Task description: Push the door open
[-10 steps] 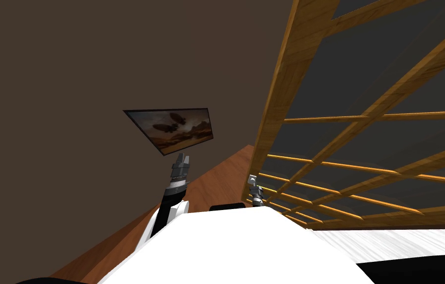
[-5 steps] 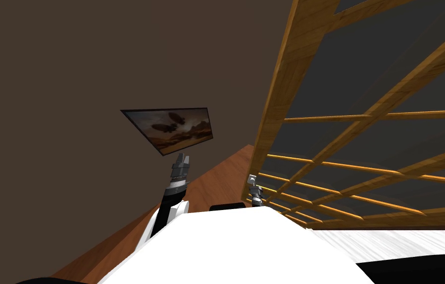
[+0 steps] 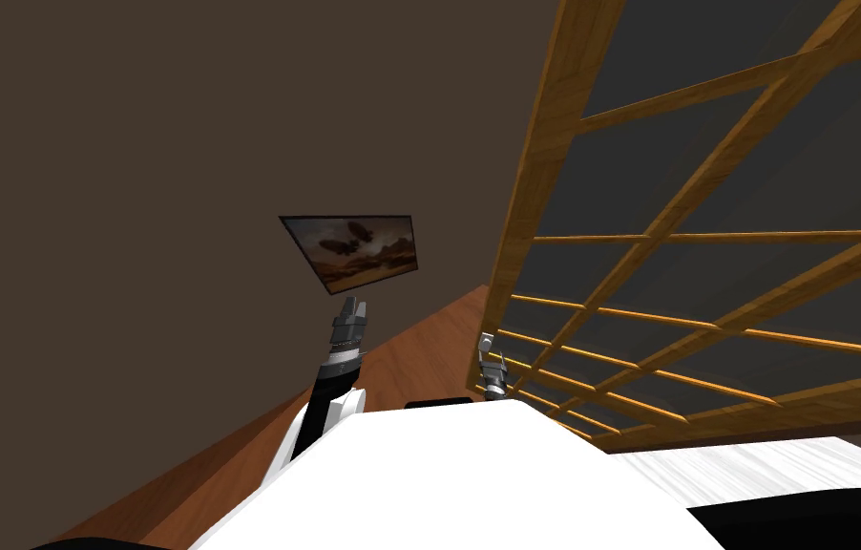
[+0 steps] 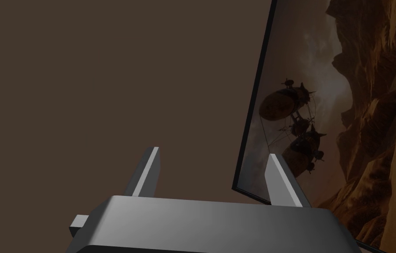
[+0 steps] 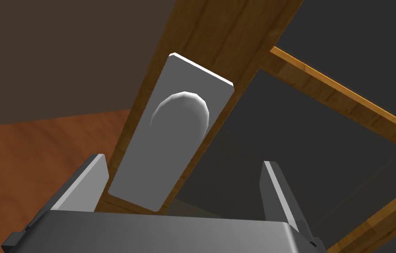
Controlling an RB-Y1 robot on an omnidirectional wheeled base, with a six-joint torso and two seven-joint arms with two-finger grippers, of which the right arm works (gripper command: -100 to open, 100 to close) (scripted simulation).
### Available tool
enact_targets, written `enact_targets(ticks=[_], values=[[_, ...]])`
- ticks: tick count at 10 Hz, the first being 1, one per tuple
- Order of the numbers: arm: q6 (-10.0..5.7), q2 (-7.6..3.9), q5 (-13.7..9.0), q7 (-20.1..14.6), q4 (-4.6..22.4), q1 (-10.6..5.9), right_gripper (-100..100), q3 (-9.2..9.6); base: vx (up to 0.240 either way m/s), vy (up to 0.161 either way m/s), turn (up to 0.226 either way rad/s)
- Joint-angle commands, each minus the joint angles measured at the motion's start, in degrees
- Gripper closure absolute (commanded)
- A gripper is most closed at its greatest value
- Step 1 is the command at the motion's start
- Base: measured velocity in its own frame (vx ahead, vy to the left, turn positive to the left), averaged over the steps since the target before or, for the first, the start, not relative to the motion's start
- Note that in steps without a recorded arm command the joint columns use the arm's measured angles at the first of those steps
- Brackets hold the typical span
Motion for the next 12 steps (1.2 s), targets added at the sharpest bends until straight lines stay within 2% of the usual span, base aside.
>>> enact_targets(ticks=[1, 3, 4, 9, 11, 12], values=[[-1.24, 0.24, -1.50, -2.86, -0.72, 0.48, -100, 1.43, -0.099, 0.005, 0.064], [-2.65, 0.52, -3.42, -6.19, -1.78, 1.18, -100, 3.23, -0.099, 0.003, 0.077], [-2.65, 0.52, -3.42, -6.60, -1.78, 1.18, -100, 3.23, -0.059, -0.006, 0.020], [-5.66, 1.34, -7.51, -14.21, -4.03, 2.68, -100, 7.06, -0.068, 0.001, 0.059], [-6.36, 1.59, -8.46, -15.96, -4.55, 3.03, -100, 7.95, -0.066, 0.003, 0.036], [-6.13, 1.55, -8.16, -15.34, -4.31, 2.86, -100, 7.67, -0.027, 0.004, 0.003]])
